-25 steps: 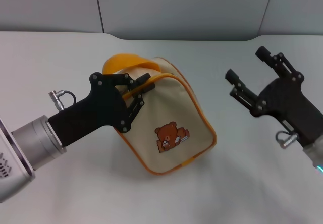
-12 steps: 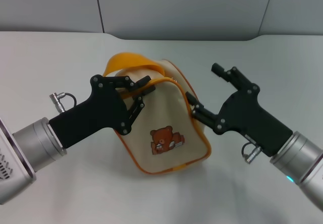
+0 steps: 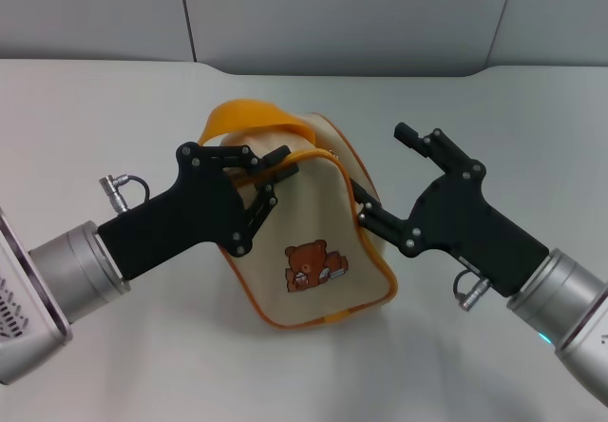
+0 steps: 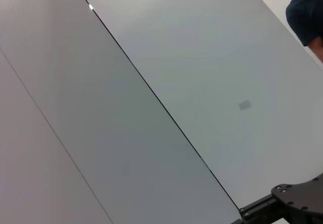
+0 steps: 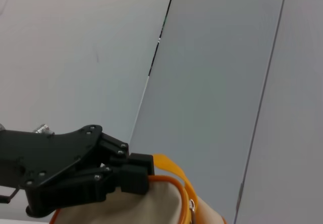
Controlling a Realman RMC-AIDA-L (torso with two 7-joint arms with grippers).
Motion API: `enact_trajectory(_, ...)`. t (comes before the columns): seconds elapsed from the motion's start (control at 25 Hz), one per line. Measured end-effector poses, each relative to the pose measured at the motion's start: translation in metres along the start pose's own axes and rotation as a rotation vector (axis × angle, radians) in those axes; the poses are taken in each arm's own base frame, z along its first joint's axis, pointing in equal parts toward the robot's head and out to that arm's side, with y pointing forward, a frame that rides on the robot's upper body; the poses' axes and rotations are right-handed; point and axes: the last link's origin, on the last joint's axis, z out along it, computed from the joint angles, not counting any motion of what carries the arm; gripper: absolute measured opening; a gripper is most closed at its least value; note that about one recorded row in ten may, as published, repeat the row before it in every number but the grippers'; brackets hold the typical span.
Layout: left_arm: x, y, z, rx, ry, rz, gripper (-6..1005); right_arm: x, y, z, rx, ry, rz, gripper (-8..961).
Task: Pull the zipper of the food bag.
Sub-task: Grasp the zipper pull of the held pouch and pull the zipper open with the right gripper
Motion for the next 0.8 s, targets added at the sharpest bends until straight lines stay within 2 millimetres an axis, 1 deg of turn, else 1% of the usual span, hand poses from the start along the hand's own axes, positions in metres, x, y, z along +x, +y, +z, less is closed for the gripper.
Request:
enact_trajectory(0.12, 0.000, 0.000, 0.001, -0.002, 0.002, 0.001, 90, -0.001, -0.001, 0.005, -0.010, -0.002, -0.007, 790)
enact_trajectory(0.28, 0.000, -0.001, 0.002, -0.003, 0.004, 0.002, 87, -0.001, -0.002, 0.007, -0.015, 0.001, -0.011, 790)
enact_trajectory(0.56, 0.000, -0.001, 0.002, -0.003, 0.004, 0.002, 87, -0.001, 0.004, 0.010, -0.012, 0.000, -0.049, 791)
enact_trajectory(0.8, 0.001, -0.001, 0.002, -0.002, 0.005, 0.002, 88, -0.002, 0.005, 0.012, -0.017, -0.005, -0.056, 761)
